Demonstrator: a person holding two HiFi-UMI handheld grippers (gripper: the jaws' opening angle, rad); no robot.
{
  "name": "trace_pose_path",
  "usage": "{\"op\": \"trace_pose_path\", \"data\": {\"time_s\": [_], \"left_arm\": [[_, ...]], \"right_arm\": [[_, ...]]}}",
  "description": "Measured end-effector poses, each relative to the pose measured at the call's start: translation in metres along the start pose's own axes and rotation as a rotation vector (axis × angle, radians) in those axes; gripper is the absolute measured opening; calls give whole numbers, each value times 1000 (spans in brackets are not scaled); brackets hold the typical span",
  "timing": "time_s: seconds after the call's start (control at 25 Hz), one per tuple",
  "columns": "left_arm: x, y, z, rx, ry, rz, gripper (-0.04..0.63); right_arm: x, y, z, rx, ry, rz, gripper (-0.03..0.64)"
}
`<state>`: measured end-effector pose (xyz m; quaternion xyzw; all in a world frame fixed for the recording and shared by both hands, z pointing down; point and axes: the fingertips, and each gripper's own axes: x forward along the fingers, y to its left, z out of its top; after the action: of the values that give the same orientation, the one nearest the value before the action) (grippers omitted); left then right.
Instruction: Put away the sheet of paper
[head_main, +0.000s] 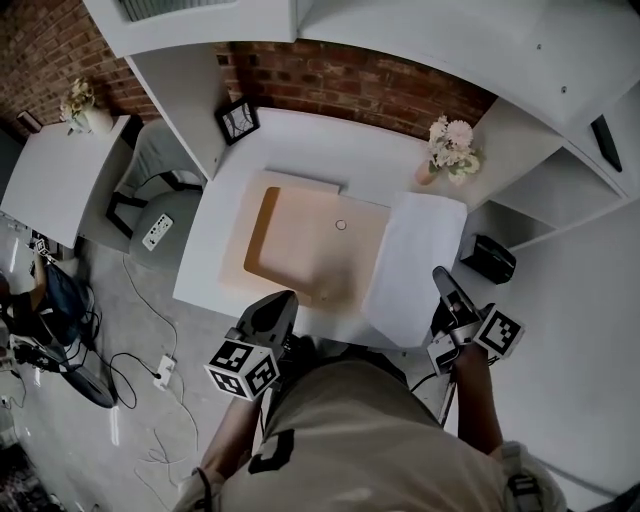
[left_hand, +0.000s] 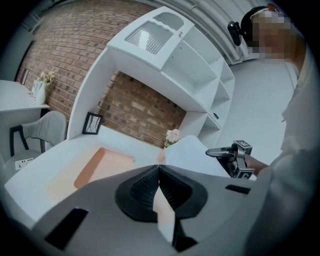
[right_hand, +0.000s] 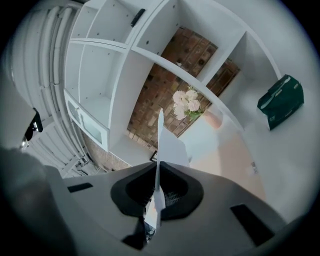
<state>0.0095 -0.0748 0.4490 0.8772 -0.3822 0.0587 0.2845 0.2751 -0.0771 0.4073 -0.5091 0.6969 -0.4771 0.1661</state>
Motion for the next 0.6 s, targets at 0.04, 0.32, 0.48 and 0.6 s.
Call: {"op": "trace_pose_path", "data": {"time_s": [0.04, 0.32, 0.48, 0.6], "left_arm": [[2, -1, 0, -1, 1, 8, 17], [13, -7, -2, 2, 16, 49, 17], [19, -14, -6, 4, 31, 53, 17], [25, -19, -10, 11, 42, 51, 17]], "right_arm": [[2, -4, 2, 15, 4, 4, 28], [12, -31, 7, 62, 40, -3, 28], [12, -43, 7, 59, 55, -13, 28], [10, -58, 3, 60, 74, -53, 28]]}}
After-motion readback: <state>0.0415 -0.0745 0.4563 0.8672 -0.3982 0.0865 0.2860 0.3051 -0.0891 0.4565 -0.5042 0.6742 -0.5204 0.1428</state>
